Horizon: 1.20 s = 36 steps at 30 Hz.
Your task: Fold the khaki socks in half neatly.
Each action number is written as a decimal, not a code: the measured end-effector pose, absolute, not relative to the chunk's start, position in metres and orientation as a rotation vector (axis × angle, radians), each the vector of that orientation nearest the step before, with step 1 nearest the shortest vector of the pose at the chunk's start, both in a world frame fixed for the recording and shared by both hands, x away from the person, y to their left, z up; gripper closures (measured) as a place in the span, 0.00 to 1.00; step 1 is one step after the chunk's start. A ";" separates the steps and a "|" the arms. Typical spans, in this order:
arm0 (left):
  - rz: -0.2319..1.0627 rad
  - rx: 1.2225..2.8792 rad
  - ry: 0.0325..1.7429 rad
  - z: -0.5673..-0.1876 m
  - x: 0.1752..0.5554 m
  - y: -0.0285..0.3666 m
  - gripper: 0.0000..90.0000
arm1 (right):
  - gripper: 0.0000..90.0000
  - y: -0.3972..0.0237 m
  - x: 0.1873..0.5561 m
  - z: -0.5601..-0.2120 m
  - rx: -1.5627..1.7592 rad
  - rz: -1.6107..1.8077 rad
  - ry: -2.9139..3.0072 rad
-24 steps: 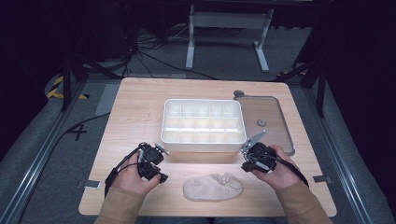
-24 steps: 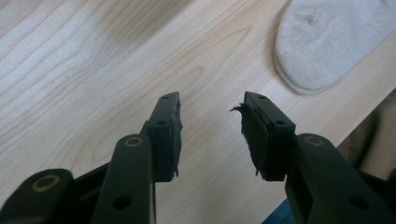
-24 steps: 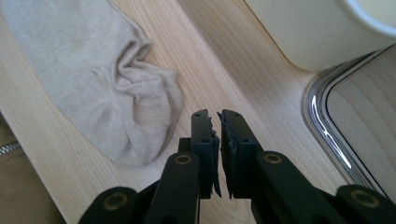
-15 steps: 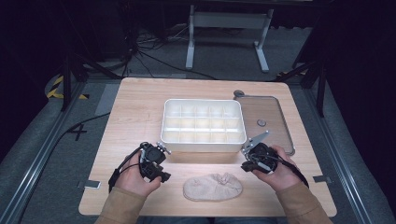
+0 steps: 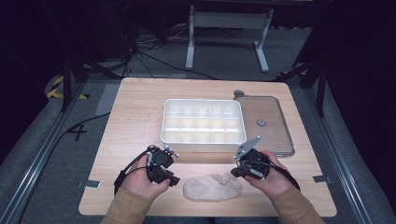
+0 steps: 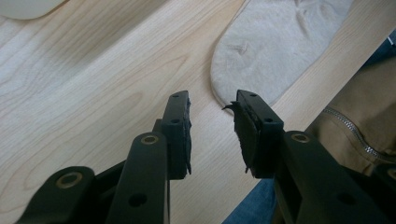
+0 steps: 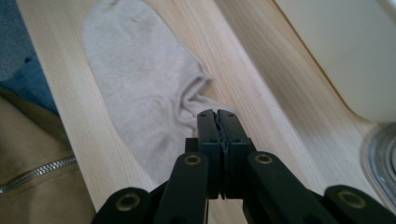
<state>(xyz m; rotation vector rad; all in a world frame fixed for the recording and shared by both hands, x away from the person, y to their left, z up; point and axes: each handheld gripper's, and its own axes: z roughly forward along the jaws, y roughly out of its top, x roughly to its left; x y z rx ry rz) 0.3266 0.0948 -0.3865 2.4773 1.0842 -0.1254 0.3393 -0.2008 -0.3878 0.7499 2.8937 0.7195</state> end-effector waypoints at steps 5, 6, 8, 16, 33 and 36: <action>-0.164 2.498 1.054 -0.389 0.327 0.088 0.74 | 1.00 -0.188 0.334 -0.390 0.700 0.773 2.905; -0.186 2.498 1.054 -0.389 0.327 0.087 0.74 | 1.00 -0.186 0.333 -0.390 0.690 0.776 2.904; -0.195 2.497 1.056 -0.389 0.327 0.087 0.75 | 1.00 -0.183 0.333 -0.391 0.682 0.784 2.911; -0.151 2.515 1.056 -0.395 0.326 0.084 0.72 | 1.00 -0.171 0.331 -0.400 0.649 0.849 2.881; -0.215 2.557 1.070 -0.420 0.331 0.070 0.69 | 1.00 -0.154 0.335 -0.432 0.709 0.902 2.869; -0.227 2.570 1.076 -0.423 0.331 0.069 0.70 | 1.00 -0.153 0.335 -0.436 0.717 0.897 2.872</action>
